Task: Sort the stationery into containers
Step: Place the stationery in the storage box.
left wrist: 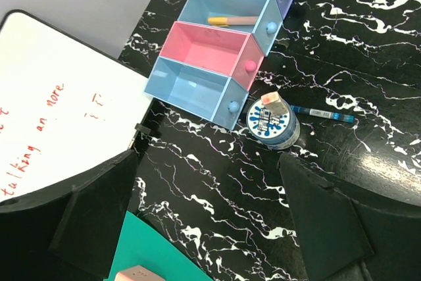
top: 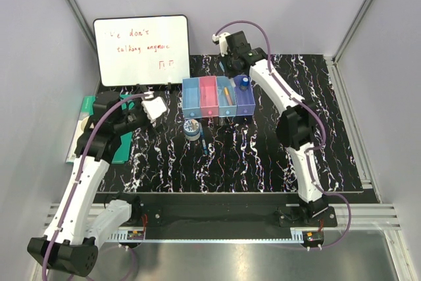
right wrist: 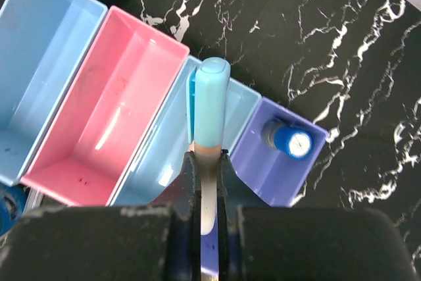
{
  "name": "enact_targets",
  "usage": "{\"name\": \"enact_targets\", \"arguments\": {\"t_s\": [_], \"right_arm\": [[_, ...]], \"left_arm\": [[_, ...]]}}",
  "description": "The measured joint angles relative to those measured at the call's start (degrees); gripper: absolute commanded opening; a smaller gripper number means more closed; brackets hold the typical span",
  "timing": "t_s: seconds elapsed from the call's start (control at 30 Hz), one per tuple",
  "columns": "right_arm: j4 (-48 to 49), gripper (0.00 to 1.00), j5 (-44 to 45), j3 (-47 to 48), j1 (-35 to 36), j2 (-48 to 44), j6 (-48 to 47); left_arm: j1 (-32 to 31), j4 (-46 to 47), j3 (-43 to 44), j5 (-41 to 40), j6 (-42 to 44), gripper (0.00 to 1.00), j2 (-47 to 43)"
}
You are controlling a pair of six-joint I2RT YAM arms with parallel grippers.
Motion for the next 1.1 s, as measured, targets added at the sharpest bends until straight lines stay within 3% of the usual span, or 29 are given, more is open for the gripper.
{"name": "enact_targets", "arguments": {"t_s": [0.43,1.0,1.03,1.1], "right_arm": [[-0.1,0.0,-0.9,4.2,0.1,6.9,0.9],[0.3,0.0,-2.4,-4.8,0.2,6.9,3.5],[0.3,0.01,-2.4,-4.8,0.2,6.9,3.5],[0.3,0.13,-2.4,-4.8,0.2,6.9,3.5]], "left_arm": [[0.0,0.0,-0.8,1.3,1.0,0.95,2.9],[0.0,0.7,-0.8,2.4,1.2,0.95,4.4],[0.0,0.8,-0.8,2.4,1.2,0.95,4.5],[0.0,1.1,-0.8,2.5,1.2,0.95,4.5]]}}
